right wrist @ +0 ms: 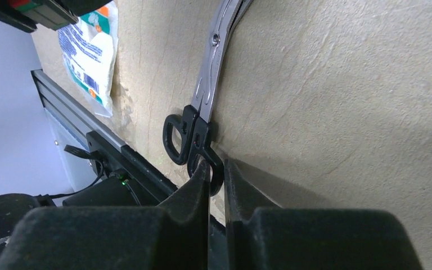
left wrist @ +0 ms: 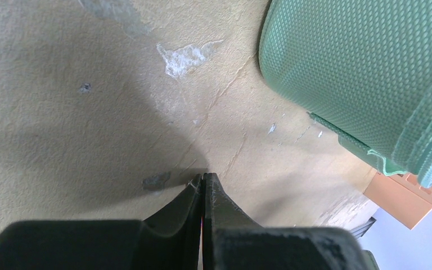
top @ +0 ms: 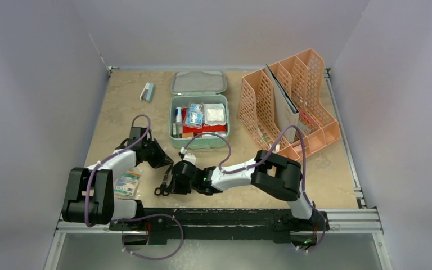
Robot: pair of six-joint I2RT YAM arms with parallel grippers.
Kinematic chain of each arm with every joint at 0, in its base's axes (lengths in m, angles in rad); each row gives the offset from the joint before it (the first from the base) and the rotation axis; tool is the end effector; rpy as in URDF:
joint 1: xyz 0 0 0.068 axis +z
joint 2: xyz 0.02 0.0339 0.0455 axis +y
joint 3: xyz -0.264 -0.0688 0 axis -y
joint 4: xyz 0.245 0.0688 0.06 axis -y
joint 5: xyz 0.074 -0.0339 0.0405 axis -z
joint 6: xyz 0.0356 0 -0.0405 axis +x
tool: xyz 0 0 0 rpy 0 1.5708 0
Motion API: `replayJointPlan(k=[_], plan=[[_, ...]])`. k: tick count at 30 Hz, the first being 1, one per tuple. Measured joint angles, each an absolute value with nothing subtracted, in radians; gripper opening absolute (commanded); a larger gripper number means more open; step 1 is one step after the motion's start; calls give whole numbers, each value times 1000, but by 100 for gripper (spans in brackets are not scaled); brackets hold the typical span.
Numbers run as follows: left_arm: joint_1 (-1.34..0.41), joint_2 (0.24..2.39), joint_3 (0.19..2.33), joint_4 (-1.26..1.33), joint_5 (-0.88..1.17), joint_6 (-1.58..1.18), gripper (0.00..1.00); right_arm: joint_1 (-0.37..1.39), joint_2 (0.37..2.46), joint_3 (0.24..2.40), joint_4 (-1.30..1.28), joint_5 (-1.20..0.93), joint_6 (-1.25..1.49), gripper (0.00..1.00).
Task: Organize the medicine kit
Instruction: Pick up the scissors from the center of the board, then place the scissors in the medicine box.
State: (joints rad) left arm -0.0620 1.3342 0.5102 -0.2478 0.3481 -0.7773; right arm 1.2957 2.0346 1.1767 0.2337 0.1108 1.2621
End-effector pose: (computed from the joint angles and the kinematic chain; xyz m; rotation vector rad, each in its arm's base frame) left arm 0.2188 -0.0258 0.1367 -0.8431 2.6060 -0.7234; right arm 0.1213 0.4152 0.1396 0.0292 2.5146 1.1928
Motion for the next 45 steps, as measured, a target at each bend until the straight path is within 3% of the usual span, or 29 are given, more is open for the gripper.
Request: replayJointPlan(k=[2, 7, 14, 19, 21, 24, 31, 38, 45], plan=[[-62, 1329, 510, -253, 349, -780, 0, 1296, 2033, 1176, 233, 113, 1256, 0], [-62, 1295, 517, -313, 348, -785, 1, 1296, 2007, 1150, 237, 117, 1211, 0], [-62, 1178, 637, -485, 353, -762, 20, 1296, 1916, 1086, 264, 104, 1079, 0], [-62, 1092, 792, -587, 360, -720, 39, 1296, 1842, 1063, 295, 59, 966, 0], [-62, 1063, 848, -611, 371, -707, 61, 1296, 1816, 1061, 293, 48, 922, 0], [-62, 1032, 916, -641, 408, -684, 71, 1294, 1787, 1068, 275, 30, 843, 0], [-62, 1010, 1058, -706, 501, -643, 72, 1231, 1772, 1123, 180, -77, 678, 0], [-62, 972, 1098, -725, 538, -598, 67, 1010, 1693, 1121, 93, -334, 460, 0], [-62, 947, 1080, -726, 593, -577, 62, 833, 1714, 1423, -361, -490, 80, 0]])
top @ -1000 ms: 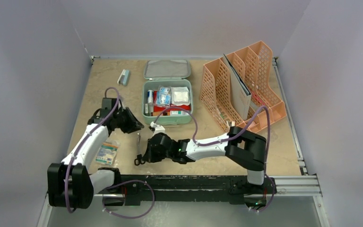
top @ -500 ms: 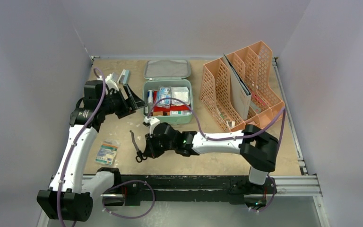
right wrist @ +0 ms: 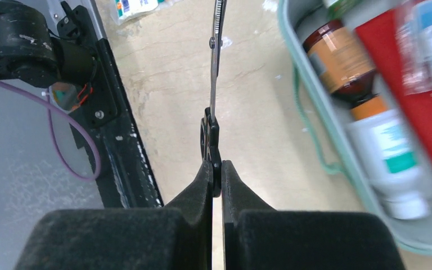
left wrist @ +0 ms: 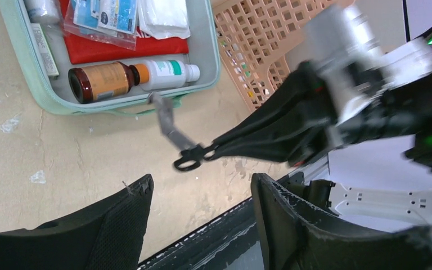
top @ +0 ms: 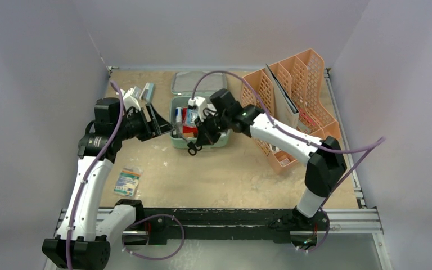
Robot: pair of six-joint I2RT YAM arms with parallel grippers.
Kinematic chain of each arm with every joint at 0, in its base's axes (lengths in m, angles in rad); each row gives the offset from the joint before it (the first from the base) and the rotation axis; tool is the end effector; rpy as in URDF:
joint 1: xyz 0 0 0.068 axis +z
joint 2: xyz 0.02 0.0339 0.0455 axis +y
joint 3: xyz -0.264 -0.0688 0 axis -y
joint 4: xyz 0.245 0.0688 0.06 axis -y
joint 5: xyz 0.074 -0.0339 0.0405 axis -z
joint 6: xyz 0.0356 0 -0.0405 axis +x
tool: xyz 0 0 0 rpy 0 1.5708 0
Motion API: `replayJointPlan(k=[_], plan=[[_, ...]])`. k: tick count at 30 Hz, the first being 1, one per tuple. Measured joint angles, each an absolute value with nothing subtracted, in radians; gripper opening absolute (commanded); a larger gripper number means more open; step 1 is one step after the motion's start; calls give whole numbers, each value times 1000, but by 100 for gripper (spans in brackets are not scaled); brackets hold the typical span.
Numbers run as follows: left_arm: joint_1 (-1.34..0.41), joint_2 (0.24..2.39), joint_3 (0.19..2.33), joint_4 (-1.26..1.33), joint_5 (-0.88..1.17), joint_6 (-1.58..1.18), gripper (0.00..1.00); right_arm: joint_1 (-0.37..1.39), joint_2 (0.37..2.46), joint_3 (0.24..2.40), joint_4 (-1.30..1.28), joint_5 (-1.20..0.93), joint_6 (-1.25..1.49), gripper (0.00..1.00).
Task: Organize the medicine kit
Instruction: Place the scissors in the medicine box.
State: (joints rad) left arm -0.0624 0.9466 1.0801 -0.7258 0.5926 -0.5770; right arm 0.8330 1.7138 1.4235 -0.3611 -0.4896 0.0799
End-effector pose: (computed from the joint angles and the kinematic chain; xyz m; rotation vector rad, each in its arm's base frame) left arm 0.1848 -0.0315 0.3620 -0.2132 2.2098 -1.0018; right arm 0.2522 0.3023 0.2983 -1.1193 2.0509 1.0259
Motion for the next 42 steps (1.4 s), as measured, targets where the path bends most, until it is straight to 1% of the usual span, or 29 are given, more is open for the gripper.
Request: replayJointPlan(k=[4, 9, 12, 17, 21, 27, 35, 42], plan=[[-62, 941, 1065, -733, 598, -550, 61, 773, 1721, 1608, -569, -498, -104, 0], [-62, 921, 984, -719, 586, -511, 60, 745, 1802, 1844, -770, -412, -295, 0], [-63, 918, 936, -716, 571, -492, 60, 745, 1868, 1925, -854, -354, -391, 0], [-64, 914, 877, -690, 523, -440, 60, 740, 1959, 1965, -939, -243, -534, 0], [-65, 897, 858, -680, 472, -399, 60, 727, 2032, 2037, -982, -165, -629, 0], [-66, 834, 852, -674, 396, -353, 61, 713, 2077, 2081, -1010, -99, -760, 0], [-66, 784, 852, -676, 342, -327, 61, 712, 2180, 2223, -1089, -92, -880, 0], [-66, 774, 852, -681, 311, -321, 63, 712, 2214, 2236, -1135, -93, -932, 0]])
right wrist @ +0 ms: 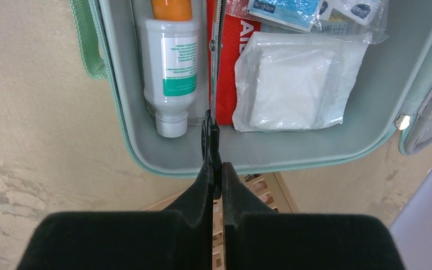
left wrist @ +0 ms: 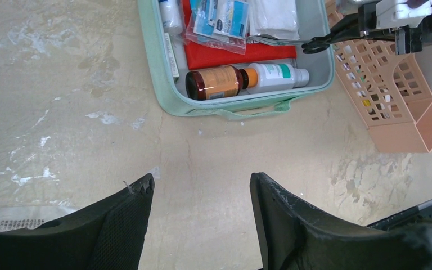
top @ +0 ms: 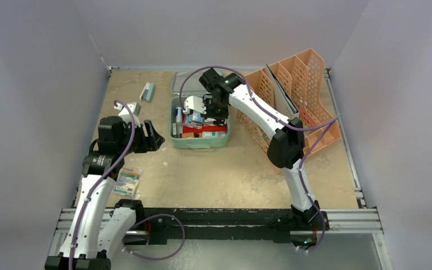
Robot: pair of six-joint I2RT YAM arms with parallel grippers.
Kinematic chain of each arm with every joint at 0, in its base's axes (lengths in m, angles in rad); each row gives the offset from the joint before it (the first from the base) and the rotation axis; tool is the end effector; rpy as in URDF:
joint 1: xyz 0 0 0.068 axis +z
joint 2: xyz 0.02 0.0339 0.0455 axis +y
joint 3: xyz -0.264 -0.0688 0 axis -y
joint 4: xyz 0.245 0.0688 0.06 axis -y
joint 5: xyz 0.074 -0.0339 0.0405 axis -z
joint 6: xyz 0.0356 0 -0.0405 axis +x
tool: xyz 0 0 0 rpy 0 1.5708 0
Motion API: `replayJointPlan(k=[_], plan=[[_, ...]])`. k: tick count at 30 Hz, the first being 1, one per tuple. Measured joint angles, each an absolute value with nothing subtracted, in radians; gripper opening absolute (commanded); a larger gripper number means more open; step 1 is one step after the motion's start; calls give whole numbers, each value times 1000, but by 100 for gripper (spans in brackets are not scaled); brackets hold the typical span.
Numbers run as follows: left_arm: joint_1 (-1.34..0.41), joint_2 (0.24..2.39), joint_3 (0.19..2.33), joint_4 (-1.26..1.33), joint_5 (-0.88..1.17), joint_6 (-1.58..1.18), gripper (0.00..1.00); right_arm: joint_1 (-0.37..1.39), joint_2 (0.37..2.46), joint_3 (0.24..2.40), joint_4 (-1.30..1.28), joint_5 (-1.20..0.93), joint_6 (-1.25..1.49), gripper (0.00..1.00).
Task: Organize the medicine kit
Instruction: Place the scissors in the medicine box.
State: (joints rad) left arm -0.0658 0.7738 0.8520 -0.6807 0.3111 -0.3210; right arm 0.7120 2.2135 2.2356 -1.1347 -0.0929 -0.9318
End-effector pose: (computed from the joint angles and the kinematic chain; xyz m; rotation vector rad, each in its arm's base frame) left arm 0.1586 -0.0214 0.3158 -0.0994 2.1919 -0.5575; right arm 0.3539 0.3097 0.2921 -1.9796 1.8005 0.0552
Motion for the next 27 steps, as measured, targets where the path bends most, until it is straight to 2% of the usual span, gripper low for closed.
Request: replayJointPlan(k=[15, 27], plan=[[-66, 715, 852, -722, 188, -321, 68, 713, 2173, 2046, -923, 47, -944, 0], [-66, 702, 852, -750, 75, -322, 70, 732, 2170, 1972, -806, 102, -937, 0]])
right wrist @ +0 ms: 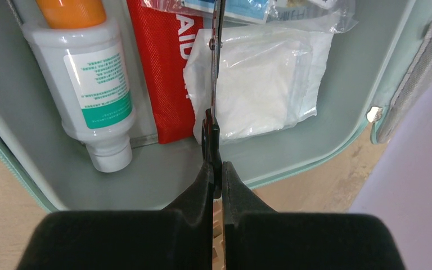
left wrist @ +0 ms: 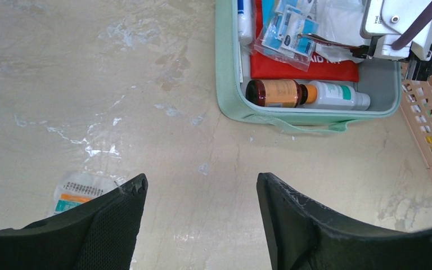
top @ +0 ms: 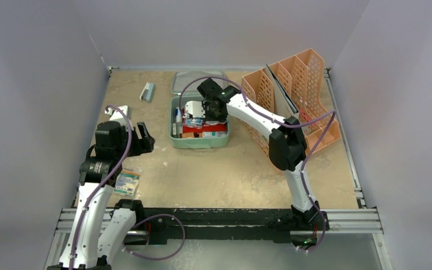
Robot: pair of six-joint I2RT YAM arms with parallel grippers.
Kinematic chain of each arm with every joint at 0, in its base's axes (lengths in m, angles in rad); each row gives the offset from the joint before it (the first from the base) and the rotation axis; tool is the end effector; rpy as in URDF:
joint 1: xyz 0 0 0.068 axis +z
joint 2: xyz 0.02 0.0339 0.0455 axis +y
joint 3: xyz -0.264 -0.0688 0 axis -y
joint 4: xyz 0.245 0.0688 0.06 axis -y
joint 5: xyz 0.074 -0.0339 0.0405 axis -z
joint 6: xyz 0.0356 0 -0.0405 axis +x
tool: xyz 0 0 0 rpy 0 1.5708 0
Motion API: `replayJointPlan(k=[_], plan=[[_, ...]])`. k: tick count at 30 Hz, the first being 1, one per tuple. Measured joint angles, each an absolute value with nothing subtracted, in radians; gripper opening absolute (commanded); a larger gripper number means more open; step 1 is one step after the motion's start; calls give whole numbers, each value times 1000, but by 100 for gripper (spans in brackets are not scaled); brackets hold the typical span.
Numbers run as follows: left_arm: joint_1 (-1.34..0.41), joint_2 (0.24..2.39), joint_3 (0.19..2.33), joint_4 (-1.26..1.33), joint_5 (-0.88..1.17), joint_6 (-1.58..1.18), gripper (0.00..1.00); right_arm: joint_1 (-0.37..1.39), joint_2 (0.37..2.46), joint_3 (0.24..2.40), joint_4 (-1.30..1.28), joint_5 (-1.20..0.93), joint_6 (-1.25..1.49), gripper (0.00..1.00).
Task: Organize the medicine kit
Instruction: Place the scissors in the medicine box.
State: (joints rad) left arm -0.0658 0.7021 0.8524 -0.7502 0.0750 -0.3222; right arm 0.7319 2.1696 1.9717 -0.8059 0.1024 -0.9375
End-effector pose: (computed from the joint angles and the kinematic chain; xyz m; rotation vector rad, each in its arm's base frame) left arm 0.1416 -0.0120 0.3182 -0.2364 2.1718 -0.3026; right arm 0.3592 0.3178 0.2499 -1.8863 1.7609 -0.2087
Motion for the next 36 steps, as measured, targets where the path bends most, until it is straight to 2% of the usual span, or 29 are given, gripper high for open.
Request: replayJointPlan(k=[15, 26, 36], plan=[[-66, 676, 852, -764, 22, -332, 71, 788, 2170, 1932, -771, 161, -901, 0], [-66, 670, 852, -773, -9, -345, 71, 794, 2170, 1928, -789, 176, -860, 24], [-66, 672, 852, -772, -33, -362, 71, 799, 2149, 1923, -835, 68, -776, 29]])
